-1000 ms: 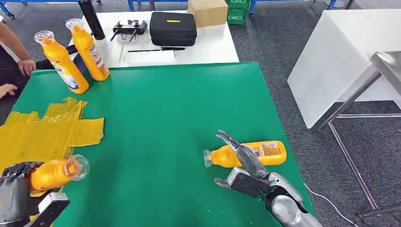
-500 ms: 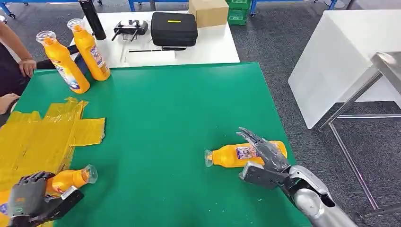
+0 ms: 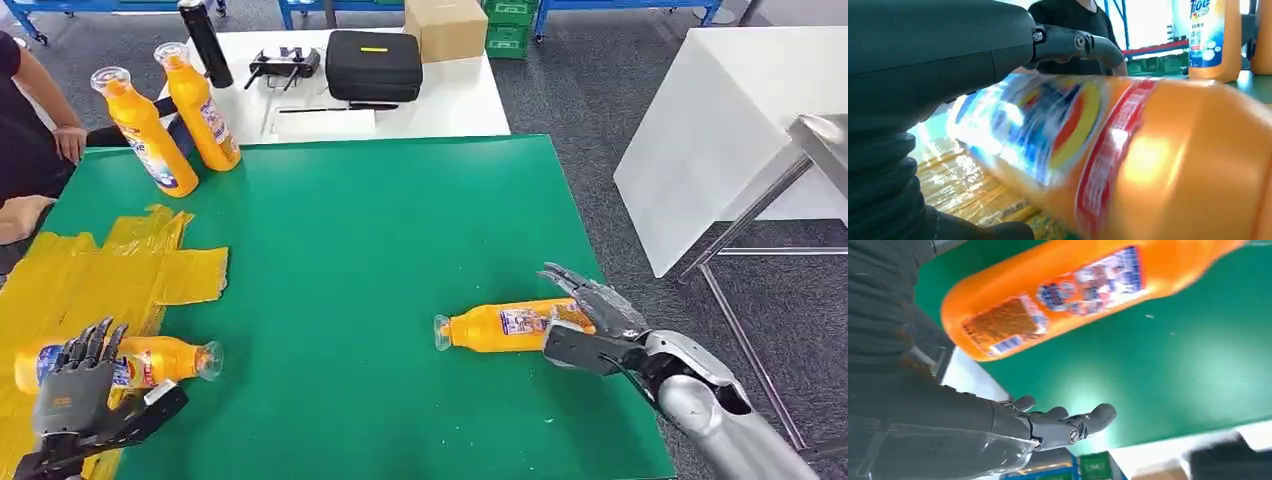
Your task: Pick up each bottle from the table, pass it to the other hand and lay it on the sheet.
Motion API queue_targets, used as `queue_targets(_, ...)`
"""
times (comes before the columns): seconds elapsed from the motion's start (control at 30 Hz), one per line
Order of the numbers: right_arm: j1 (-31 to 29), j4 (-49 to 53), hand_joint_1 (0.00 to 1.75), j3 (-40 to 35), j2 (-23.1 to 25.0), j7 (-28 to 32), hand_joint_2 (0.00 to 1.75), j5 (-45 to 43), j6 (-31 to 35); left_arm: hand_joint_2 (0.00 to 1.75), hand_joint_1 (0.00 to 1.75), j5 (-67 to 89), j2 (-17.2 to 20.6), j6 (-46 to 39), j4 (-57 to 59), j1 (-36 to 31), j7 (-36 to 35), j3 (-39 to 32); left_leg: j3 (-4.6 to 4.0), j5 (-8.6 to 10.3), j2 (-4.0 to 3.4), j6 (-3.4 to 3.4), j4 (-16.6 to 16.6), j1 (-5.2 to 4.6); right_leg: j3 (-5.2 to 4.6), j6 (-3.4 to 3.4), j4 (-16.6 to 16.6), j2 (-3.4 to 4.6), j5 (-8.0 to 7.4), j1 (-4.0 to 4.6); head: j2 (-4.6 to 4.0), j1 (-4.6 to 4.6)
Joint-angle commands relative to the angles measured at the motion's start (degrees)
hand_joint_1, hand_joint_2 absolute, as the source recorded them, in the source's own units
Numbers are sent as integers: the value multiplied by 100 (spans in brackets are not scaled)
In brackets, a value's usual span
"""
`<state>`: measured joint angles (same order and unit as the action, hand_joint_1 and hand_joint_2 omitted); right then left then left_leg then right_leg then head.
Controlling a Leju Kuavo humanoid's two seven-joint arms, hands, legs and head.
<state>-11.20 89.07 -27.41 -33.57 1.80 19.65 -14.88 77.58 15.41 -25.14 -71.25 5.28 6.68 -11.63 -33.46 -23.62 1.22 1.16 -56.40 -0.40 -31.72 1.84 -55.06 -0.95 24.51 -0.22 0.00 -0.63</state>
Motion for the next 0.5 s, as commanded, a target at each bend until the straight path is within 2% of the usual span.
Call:
queue_targets(0.03,-90,-325,0,-343,-770,-253,175,45,-225,175,0,-937,-145,-134,-260,54,416,205,-7,0,-5,-7,-4,0,-6,0,-2,3,-1,0,0,0)
queue_targets(0.1,20,-220,0,-297,-851,-336,175,39,-260,175,0,-1153,-206,-192,-361,80,495,143,-8,0,-2,-7,-5,-3,-7,3,-3,0,2,-3,0,-2)
queue_targets(0.23,275,-268,0,-247,-1048,-564,175,298,-449,175,0,-2449,-491,-134,-791,97,1201,-68,-20,-4,-9,-5,-7,-3,-16,9,-3,5,0,-1,0,-2)
queue_targets(0.37,253,-1049,0,-472,-377,-384,175,972,-199,175,0,-2949,-608,-20,-1001,-12,1432,35,-16,-1,-6,-7,3,-4,-5,8,18,3,-6,6,0,-2)
queue_targets(0.5,174,-1159,0,-569,-281,-389,175,1058,-174,175,0,-3095,-610,24,-1015,-6,1483,58,-31,-4,-14,-2,2,-9,-26,8,10,9,-7,2,0,-2)
